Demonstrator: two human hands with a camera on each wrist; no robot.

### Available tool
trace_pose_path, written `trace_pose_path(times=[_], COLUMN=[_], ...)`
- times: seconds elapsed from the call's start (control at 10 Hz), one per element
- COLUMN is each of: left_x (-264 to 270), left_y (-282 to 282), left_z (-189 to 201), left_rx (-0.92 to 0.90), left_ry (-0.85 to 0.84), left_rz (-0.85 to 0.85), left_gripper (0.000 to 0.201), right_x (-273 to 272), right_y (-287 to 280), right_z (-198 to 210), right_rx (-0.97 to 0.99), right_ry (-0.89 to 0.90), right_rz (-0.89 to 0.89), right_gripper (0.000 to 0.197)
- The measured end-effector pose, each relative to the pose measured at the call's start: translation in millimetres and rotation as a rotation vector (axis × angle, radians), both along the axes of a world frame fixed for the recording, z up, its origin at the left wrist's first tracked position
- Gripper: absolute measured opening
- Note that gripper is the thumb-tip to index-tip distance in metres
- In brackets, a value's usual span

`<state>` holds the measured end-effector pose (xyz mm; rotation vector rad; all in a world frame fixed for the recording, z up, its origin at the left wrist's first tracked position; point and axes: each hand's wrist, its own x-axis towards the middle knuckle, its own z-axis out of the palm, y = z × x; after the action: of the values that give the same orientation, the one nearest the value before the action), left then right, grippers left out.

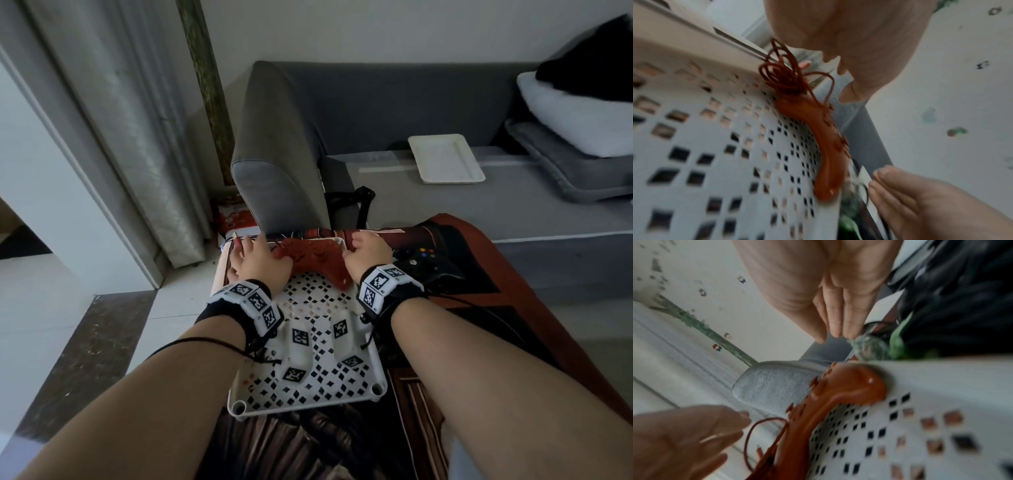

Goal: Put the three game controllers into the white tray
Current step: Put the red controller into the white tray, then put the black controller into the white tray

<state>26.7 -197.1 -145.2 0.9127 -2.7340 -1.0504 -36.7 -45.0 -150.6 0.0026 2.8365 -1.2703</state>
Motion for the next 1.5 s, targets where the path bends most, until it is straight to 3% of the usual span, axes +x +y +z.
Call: trace_pose_path(times=[0.1,0.2,0.3,0.4,0.5,0.6,0.7,0.8,0.9,1.0,1.2,1.5], left_x=[-1,-4,-7,-11,-14,-12,-10,-8,-7,-4,11,51], left_y=[38,81,120,148,162,170,178,181,181,179,180,159], left_z=[10,10,3,-10,-18,-23,-30,-37,-35,-31,-18,22], left_rx=[0.050,0.152,0.163,0.075,-0.128,-0.235,-0.226,-0.277,-0.315,-0.264,-0.143,-0.151], left_ry=[0.070,0.081,0.036,-0.053,-0.133,-0.216,-0.248,-0.235,-0.180,-0.154,-0.155,-0.016], left_rz=[-0.129,-0.245,-0.308,-0.307,-0.309,-0.332,-0.335,-0.351,-0.338,-0.347,-0.394,-0.367], left_gripper=[0.072,0.074,0.075,0.075,0.075,0.086,0.089,0.080,0.053,0.048,0.048,0.049], right_x=[-5,-15,-24,-27,-31,-37,-44,-39,-32,-24,3,43], right_y=[31,76,113,143,161,159,159,169,178,188,202,181], right_z=[9,9,7,1,-17,-29,-39,-45,-41,-27,-8,32], right_rx=[-0.012,0.003,0.179,0.352,0.350,0.400,0.508,0.563,0.485,0.466,0.481,0.412], right_ry=[0.072,0.028,-0.121,-0.234,-0.331,-0.350,-0.313,-0.308,-0.322,-0.395,-0.306,-0.255], right_rz=[-0.070,-0.173,-0.200,-0.190,-0.109,-0.126,-0.151,-0.105,-0.075,-0.058,-0.065,-0.048], right_gripper=[0.036,0.045,0.055,0.065,0.072,0.049,0.044,0.044,0.047,0.057,0.053,0.050])
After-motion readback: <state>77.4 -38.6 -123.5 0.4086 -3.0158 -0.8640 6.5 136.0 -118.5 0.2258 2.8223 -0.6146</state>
